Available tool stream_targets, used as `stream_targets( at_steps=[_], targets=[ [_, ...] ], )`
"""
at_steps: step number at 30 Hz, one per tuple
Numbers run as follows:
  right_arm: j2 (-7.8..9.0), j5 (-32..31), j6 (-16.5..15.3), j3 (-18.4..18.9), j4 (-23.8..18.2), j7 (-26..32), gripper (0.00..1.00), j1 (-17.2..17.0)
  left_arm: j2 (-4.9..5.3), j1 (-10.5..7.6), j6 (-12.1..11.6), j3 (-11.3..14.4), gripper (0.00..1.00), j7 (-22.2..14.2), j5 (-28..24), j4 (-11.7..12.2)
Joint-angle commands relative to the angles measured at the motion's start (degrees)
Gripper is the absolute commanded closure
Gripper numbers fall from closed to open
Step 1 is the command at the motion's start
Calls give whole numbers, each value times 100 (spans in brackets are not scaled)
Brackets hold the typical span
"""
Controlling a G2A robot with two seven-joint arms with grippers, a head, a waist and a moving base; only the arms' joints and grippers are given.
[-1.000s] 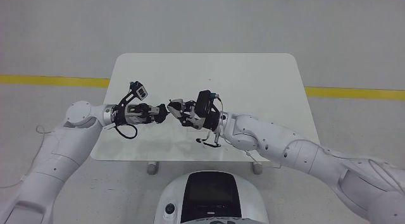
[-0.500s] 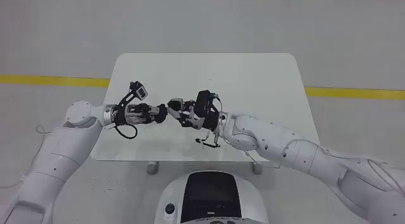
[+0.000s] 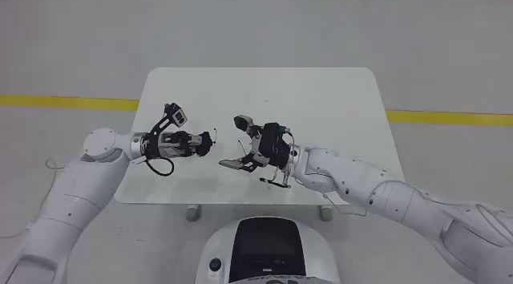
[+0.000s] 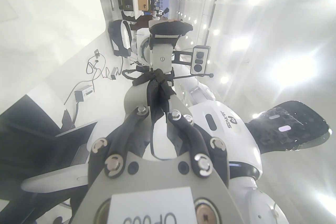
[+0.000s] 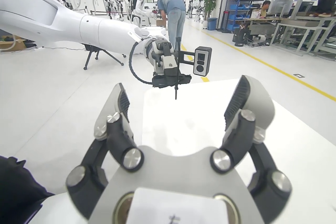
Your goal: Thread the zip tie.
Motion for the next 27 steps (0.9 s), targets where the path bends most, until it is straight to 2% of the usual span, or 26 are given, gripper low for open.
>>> stream_targets(
  at_steps=[1, 7, 8, 11, 14, 15, 17, 22, 23, 27],
  targets=[
    [-3, 8, 0, -1, 2, 2, 0, 1, 0, 0, 0, 0, 100, 0, 0, 0],
    [-3, 8, 0, -1, 2, 2, 0, 1, 0, 0, 0, 0, 100, 0, 0, 0],
    [-3, -71, 105, 27, 9, 33, 0, -12, -10, 28, 25, -4, 100, 200, -47, -7],
    [2, -690, 791, 155, -86, -104, 0, -242, -46, 144, 127, 2, 100, 330, -411, -51],
    [22, -1155, 1159, 240, -148, -246, 0, -474, -82, 204, 126, -19, 100, 476, -710, -1],
    [34, -1427, 1376, 290, -137, -230, 0, -535, -100, 220, 148, -5, 100, 501, -805, 6],
    [44, -1751, 1653, 342, -185, -198, 0, -662, -128, 222, 205, 23, 100, 516, -929, 20],
    [50, -2461, 2649, 595, -278, -114, 0, -1005, -236, 188, 422, 212, 100, 579, -1173, 8],
    [47, -2564, 2778, 629, -287, -95, 0, -1067, -242, 177, 400, 218, 100, 595, -1170, 10],
    [47, -2564, 2778, 629, -287, -95, 0, -1067, -242, 177, 400, 218, 100, 595, -1170, 10]
  ],
)
